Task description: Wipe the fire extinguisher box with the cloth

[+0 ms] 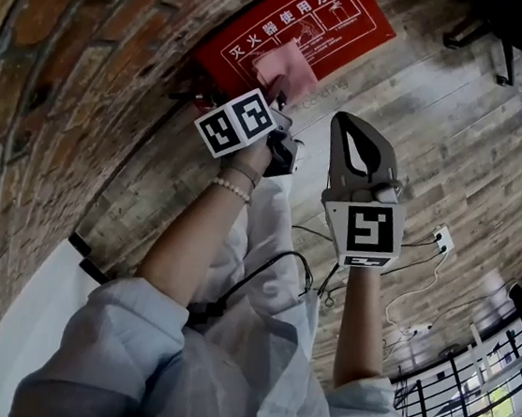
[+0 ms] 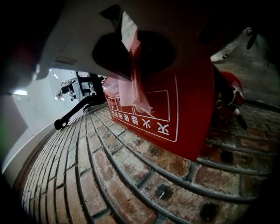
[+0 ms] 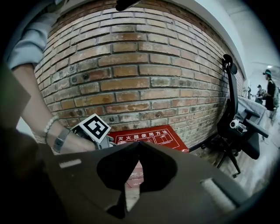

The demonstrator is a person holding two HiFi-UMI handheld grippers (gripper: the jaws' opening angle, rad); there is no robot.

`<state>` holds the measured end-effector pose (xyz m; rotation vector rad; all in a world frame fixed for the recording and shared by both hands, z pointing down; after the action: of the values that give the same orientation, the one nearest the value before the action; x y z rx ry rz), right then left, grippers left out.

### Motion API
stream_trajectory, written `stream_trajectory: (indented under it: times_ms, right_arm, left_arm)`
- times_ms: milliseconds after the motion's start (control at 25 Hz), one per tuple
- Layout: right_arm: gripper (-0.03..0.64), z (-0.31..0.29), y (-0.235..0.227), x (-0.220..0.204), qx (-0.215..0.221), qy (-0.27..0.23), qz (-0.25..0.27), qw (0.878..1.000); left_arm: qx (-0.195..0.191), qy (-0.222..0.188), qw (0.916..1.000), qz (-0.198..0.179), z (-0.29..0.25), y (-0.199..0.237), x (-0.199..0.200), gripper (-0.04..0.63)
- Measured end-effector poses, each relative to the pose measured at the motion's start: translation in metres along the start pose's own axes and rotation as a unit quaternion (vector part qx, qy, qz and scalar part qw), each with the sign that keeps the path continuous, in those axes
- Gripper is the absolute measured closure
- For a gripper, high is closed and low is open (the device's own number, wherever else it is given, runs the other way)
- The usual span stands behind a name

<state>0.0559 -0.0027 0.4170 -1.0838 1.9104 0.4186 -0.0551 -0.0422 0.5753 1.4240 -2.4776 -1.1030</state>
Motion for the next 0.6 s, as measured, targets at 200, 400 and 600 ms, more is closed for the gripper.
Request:
stream_trajectory:
  times_ms: [200,400,600]
  right_arm:
    - [0.609,-0.001,0.009,0.003,0.005,0.000,0.005,1.000]
    - [0.609,-0.003,0.019,0.005,0.012,0.001,0.009,1.000]
    - [0.609,-0.003,0.028,0.007,0.018,0.002,0.013,1.000]
  left_arm:
    - [0.013,0.001,0.9999,-0.004,0.018,0.019,-0.004,0.584]
    - [0.026,0.002,0.9996,-0.010,0.035,0.037,-0.007,0.584]
    - [0.043,-0.001,0.9988,-0.025,0.054,0.056,-0.011,0.584]
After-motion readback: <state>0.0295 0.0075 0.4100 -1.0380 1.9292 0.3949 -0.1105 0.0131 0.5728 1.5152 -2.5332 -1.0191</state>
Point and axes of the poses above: the fingertips, and each gripper's own axes: z backward along the fingers, y to its left, x out of its top, the point moved 3 cm from there along z, backward along the fingers, and after that the axes turned 7 degrees about x, right-handed, at the moved point
